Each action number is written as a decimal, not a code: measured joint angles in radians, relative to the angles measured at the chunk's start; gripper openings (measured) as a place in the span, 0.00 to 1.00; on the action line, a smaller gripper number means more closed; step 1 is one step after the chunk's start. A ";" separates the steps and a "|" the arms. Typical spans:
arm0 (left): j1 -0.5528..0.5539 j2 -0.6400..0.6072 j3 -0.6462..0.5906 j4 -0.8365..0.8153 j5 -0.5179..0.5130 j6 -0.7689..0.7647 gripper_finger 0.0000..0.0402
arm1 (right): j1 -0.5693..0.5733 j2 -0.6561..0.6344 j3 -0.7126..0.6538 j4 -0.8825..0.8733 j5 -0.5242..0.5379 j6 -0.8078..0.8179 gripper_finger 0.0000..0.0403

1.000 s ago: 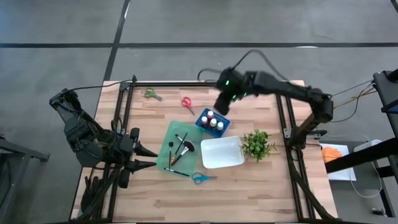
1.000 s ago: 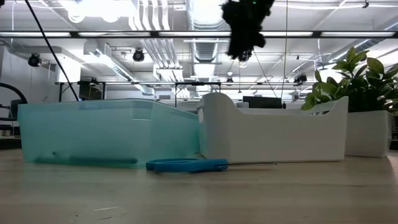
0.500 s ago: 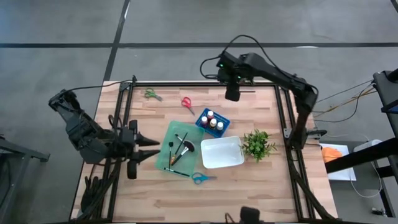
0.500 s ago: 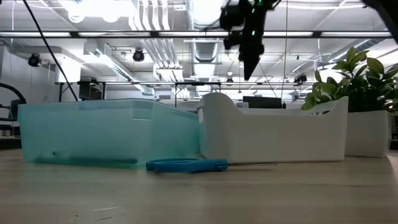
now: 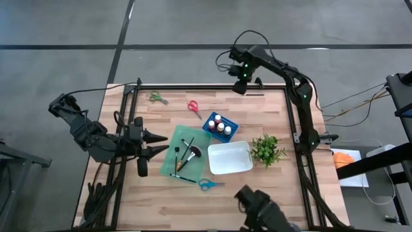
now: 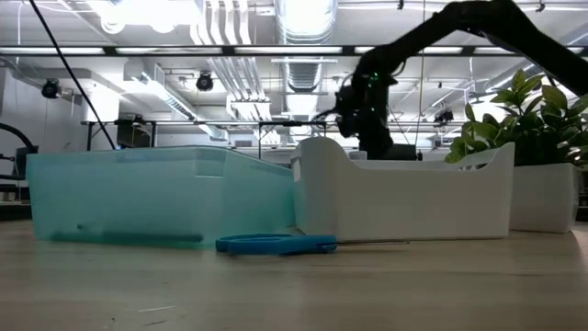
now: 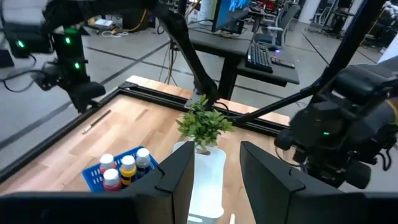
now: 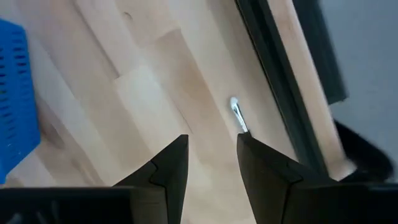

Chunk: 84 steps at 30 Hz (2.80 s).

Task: Pick & Place Paint Supplies
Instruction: Put the white eyeshadow brush into the green bin

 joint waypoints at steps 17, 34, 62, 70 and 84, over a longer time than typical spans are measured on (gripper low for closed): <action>0.034 -0.050 0.000 -0.004 -0.023 0.073 0.34 | -0.094 -0.005 -0.189 0.128 -0.118 -0.131 0.34; 0.034 -0.050 0.000 -0.004 -0.041 0.071 0.34 | -0.125 -0.008 -0.309 0.231 -0.198 -0.201 0.34; 0.034 -0.050 0.000 -0.005 -0.041 0.073 0.34 | -0.110 -0.008 -0.372 0.405 -0.196 -0.456 0.34; 0.034 -0.050 0.000 -0.005 -0.041 0.073 0.34 | -0.112 -0.008 -0.385 0.493 -0.168 -0.466 0.34; 0.036 -0.050 0.000 -0.005 -0.041 0.070 0.34 | -0.113 -0.008 -0.458 0.549 -0.144 -0.489 0.34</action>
